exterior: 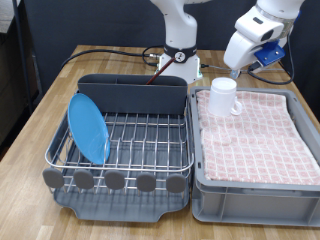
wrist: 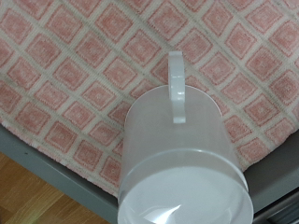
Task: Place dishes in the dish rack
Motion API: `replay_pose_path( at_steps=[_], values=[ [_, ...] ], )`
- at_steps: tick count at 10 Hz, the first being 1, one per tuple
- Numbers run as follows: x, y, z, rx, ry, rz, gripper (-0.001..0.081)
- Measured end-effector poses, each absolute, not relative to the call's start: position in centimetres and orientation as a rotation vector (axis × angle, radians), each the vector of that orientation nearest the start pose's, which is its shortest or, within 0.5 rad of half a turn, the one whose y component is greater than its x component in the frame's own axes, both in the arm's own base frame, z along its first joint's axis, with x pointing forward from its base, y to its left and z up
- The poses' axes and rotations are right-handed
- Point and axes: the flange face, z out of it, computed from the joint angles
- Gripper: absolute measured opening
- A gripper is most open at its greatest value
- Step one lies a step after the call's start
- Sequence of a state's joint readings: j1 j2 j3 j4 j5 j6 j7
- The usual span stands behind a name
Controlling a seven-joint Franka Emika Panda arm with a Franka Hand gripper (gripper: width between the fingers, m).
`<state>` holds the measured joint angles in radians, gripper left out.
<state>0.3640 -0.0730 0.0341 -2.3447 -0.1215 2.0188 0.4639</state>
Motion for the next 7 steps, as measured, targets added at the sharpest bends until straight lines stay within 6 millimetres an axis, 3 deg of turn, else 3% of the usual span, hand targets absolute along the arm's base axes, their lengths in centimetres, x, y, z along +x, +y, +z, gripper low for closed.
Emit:
replay_pose_path(
  at_steps=[7],
  values=[
    [44.0,17.8,30.9,-3.354,-0.034,0.359,0.0802]
  ],
)
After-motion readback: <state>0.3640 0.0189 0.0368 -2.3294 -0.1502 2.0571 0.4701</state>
